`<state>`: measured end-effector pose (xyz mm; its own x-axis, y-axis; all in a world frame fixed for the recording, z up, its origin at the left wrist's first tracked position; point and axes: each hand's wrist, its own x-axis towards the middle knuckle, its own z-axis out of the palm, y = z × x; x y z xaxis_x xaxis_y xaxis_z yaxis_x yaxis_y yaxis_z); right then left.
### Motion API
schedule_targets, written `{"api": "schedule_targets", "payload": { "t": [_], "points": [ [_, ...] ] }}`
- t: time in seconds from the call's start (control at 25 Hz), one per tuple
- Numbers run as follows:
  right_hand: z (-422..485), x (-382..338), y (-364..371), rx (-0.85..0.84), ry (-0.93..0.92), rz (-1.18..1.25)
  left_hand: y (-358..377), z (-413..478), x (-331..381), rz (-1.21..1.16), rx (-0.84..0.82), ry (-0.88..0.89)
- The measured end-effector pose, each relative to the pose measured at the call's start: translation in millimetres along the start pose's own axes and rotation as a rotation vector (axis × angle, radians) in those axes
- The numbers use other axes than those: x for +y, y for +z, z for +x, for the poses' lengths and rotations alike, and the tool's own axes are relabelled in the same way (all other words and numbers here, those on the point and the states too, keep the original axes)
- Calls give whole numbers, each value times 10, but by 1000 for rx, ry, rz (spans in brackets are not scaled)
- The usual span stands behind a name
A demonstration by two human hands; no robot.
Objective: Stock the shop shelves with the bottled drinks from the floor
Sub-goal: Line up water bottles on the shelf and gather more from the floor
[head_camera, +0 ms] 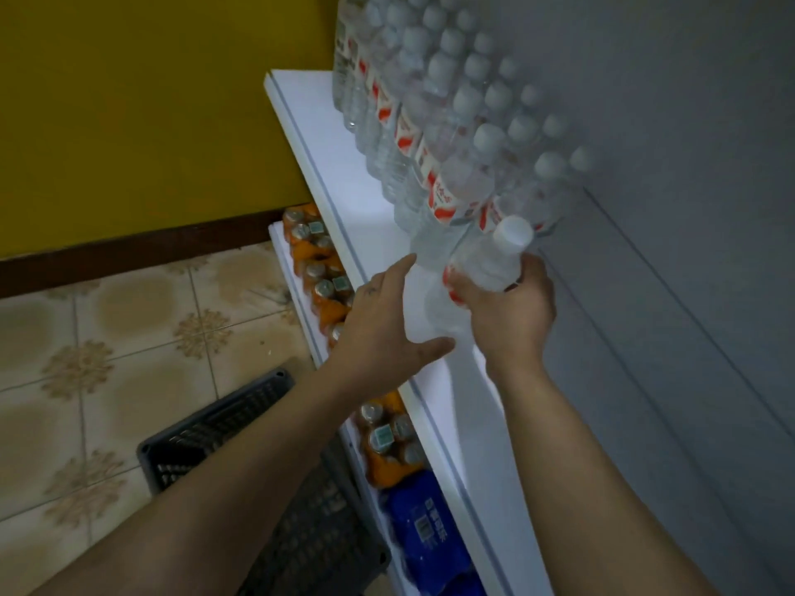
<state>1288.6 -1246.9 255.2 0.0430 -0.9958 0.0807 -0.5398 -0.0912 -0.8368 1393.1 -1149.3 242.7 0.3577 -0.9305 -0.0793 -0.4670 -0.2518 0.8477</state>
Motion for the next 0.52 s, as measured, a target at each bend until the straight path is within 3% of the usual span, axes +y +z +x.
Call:
{"api": "schedule_targets", "payload": {
  "t": [0.16, 0.4, 0.52],
  "points": [
    [509, -82, 256, 32, 72, 103, 75, 133, -154, -84, 23, -100],
    [647, -30, 459, 214, 24, 67, 119, 46, -299, -100, 31, -113],
    [646, -13, 478, 223, 68, 73, 88, -52, -356, -125, 51, -107]
  ]
}}
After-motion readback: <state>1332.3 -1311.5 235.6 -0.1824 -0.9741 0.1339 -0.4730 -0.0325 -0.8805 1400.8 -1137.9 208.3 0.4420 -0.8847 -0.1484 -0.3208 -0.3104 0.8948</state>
